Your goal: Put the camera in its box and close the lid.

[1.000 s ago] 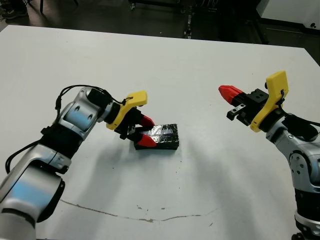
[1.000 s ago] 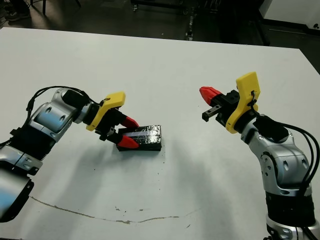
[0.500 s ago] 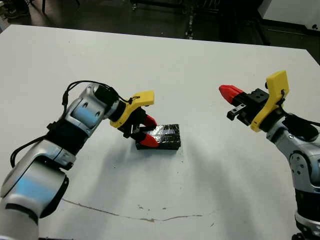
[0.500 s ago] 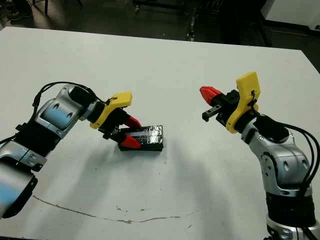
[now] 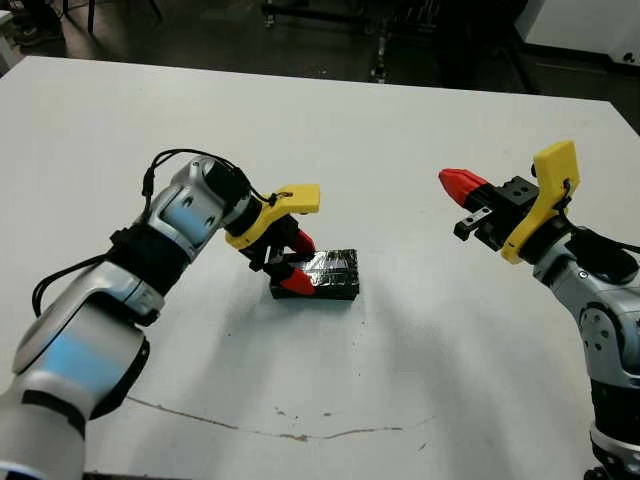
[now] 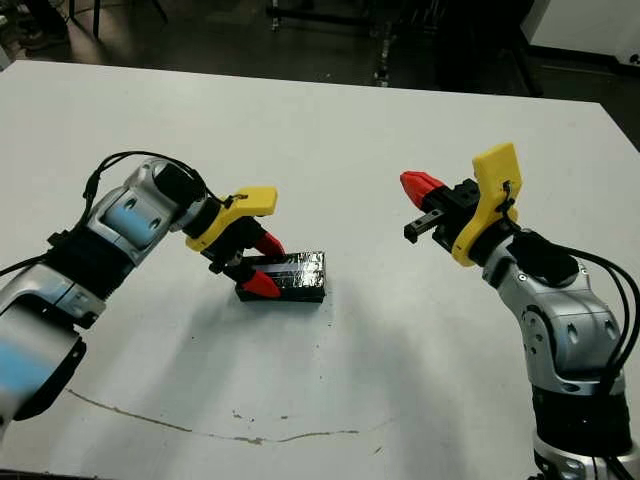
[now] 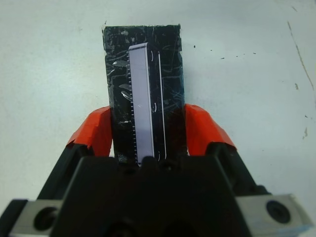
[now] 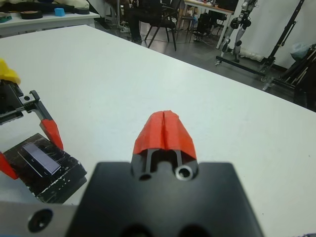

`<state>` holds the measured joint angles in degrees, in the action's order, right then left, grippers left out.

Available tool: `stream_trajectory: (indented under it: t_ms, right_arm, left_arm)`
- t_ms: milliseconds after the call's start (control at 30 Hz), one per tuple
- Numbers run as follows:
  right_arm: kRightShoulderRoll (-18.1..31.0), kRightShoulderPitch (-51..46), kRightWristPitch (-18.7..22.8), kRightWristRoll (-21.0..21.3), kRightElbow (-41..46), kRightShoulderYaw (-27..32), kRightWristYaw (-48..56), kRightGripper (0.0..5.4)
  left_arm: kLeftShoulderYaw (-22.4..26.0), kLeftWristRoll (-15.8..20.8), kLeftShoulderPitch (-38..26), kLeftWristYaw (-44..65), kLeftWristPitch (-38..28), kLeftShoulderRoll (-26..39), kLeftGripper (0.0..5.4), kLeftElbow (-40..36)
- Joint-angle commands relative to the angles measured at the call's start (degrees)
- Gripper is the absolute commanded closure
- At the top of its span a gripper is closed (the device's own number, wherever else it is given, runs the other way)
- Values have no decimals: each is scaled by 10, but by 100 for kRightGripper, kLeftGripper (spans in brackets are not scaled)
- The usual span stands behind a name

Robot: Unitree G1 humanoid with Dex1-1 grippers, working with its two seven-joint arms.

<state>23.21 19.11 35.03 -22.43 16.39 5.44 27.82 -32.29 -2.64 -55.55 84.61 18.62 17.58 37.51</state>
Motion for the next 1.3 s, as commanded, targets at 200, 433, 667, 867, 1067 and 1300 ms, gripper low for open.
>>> stream_trajectory:
  t_ms: [200, 433, 667, 867, 1067, 1300]
  right_arm:
    - [7, -11, 4, 1, 2, 3, -4, 540]
    - [8, -13, 14, -1, 9, 3, -10, 540]
    - [7, -14, 8, -3, 7, 4, -6, 540]
    - [6, -14, 11, -5, 6, 4, -8, 540]
    - [8, -13, 15, -2, 9, 4, -12, 540]
    - [8, -12, 5, -4, 2, 4, -5, 540]
  left_arm:
    - [-64, -44, 54, -10, -15, -72, 224, 28]
    - [-58, -41, 61, -15, -23, -89, 224, 48]
    - [-58, -41, 75, -24, -50, -100, 224, 67]
    - [-54, -38, 88, -46, -32, -105, 224, 59]
    - [-41, -36, 112, -91, -23, -101, 194, 23]
    - [-36, -38, 128, -117, -65, -92, 103, -5]
